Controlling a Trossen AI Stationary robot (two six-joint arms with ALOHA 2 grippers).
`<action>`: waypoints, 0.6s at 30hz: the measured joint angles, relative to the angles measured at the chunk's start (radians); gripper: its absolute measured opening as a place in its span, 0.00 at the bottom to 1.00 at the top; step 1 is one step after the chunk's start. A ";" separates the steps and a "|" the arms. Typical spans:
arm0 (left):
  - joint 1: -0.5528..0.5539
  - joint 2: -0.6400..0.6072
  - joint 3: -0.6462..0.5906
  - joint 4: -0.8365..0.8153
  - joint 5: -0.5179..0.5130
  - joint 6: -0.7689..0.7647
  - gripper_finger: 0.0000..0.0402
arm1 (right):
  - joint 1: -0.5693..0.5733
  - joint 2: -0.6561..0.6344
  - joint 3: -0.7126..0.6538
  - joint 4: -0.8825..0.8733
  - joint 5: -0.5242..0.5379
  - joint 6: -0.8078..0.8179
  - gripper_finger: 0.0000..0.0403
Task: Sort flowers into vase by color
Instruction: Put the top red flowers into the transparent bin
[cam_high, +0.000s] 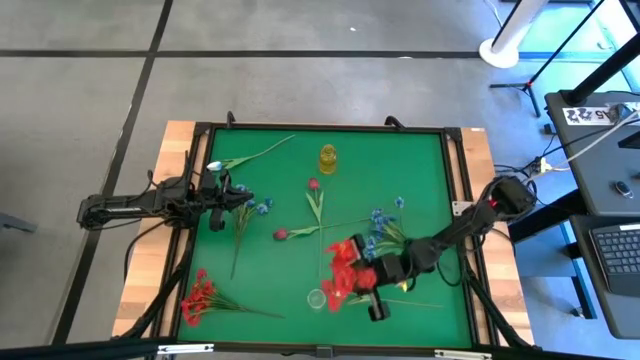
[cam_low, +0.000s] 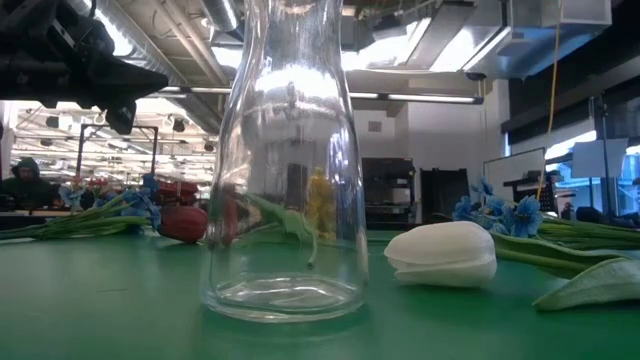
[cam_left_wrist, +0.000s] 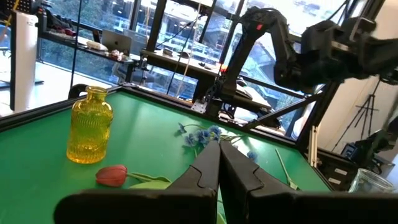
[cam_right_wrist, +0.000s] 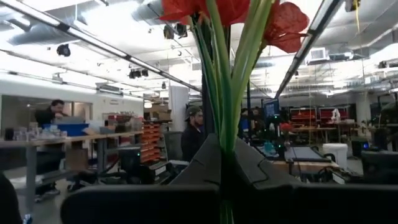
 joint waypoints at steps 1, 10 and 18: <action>0.000 0.000 0.000 0.000 0.000 0.000 0.00 | 0.000 0.018 0.016 0.002 0.000 -0.006 0.01; 0.000 0.000 0.000 0.000 0.000 0.000 0.00 | -0.024 0.118 0.069 -0.004 0.008 -0.002 0.01; 0.000 0.000 0.000 0.000 0.000 0.000 0.00 | -0.028 0.121 0.069 -0.117 0.118 0.015 0.08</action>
